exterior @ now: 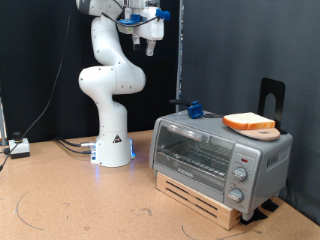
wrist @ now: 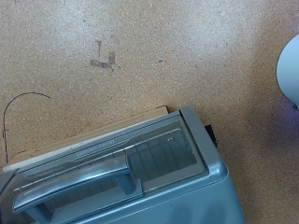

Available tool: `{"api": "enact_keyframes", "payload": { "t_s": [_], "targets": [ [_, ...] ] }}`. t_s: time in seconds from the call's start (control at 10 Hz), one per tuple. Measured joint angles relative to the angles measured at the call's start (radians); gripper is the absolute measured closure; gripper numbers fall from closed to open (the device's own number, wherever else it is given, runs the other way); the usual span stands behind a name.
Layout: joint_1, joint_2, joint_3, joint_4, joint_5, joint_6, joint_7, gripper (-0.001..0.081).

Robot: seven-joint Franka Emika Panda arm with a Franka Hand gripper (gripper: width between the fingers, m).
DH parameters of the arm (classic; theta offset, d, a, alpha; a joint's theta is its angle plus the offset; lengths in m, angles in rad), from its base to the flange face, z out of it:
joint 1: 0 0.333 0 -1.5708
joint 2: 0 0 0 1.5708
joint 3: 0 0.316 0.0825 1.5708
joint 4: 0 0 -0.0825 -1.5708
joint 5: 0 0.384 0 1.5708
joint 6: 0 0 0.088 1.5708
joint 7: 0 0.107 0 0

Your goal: Make a piece of toast with the oven

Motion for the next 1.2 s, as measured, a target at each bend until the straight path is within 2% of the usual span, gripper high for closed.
{"api": "enact_keyframes", "payload": {
  "t_s": [0.1,0.4,0.6,0.7,0.8,1.2],
  "targets": [
    [0.007,0.001,0.001,0.0,0.004,0.0,-0.05,-0.0001],
    [0.081,0.001,-0.001,0.0,-0.007,0.0,-0.358,-0.0001],
    [0.117,0.017,-0.03,0.0,-0.027,0.013,-0.574,-0.0001],
    [0.111,0.017,-0.025,0.0,-0.026,0.013,-0.531,-0.0001],
    [0.123,0.016,-0.03,0.0,0.006,0.008,-0.597,-0.0001],
    [0.238,0.029,-0.108,0.034,0.113,0.003,-1.014,-0.0001]
  ]
}}
